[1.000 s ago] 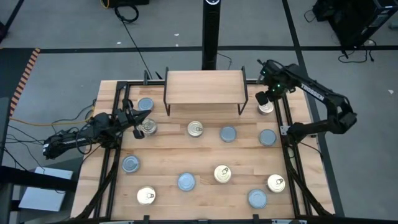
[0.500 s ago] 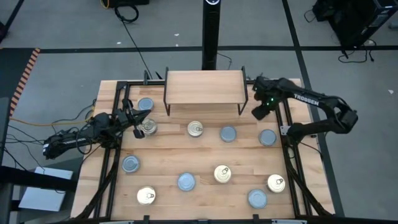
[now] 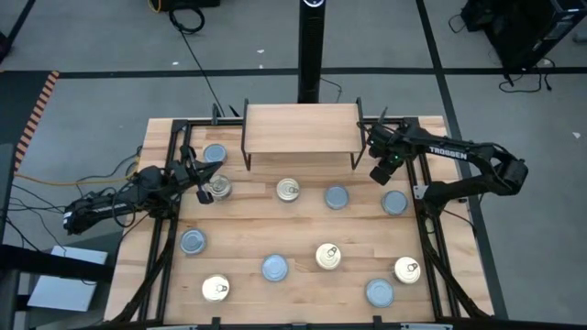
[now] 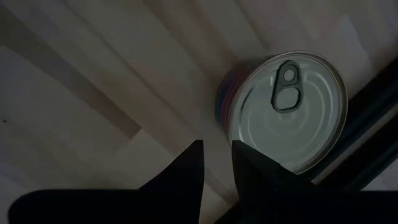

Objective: Stack canned seafood by type on shelf
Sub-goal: Put the blue pink tuna can on the shelf

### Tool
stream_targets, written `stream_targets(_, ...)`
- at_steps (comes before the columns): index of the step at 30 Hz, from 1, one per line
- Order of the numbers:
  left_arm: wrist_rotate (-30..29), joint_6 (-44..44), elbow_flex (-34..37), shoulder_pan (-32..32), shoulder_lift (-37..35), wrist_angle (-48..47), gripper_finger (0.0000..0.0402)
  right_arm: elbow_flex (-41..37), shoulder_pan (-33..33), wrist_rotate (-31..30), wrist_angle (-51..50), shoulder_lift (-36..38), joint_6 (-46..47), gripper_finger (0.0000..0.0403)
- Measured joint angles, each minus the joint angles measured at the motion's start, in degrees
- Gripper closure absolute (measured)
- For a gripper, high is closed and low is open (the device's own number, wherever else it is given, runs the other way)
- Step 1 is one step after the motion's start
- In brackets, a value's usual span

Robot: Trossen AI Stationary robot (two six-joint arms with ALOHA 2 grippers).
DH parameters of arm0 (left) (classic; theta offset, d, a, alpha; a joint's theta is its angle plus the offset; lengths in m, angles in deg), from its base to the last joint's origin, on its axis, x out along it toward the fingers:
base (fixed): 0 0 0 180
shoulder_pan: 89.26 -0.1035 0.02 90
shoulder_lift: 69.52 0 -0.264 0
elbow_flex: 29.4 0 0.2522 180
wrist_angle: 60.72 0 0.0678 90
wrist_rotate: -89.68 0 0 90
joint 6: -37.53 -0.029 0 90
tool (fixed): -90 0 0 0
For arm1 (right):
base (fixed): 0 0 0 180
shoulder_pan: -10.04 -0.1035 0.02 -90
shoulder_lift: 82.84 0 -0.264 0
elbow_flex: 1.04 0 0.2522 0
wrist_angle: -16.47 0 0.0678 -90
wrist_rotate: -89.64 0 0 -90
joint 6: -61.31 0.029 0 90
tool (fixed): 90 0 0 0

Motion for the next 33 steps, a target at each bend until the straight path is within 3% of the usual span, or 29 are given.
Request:
stream_targets(10,0.0,0.0,0.0,0.0,0.0,-0.2,0.0393,0.2,1.0,0.1,-0.5,-1.4,2.2,0.0307)
stream_targets(20,0.0,0.0,0.0,0.0,0.0,0.0,0.0393,2.2,2.2,5.5,-5.4,2.5,24.8,0.0308)
stream_targets(27,0.0,0.0,0.0,0.0,0.0,0.0,0.0393,-1.5,4.7,2.1,-5.1,3.8,36.3,0.0309)
stream_targets(33,0.0,0.7,0.0,0.0,0.0,0.0,0.0393,-2.1,8.7,-2.4,-2.2,3.8,40.3,0.0310)
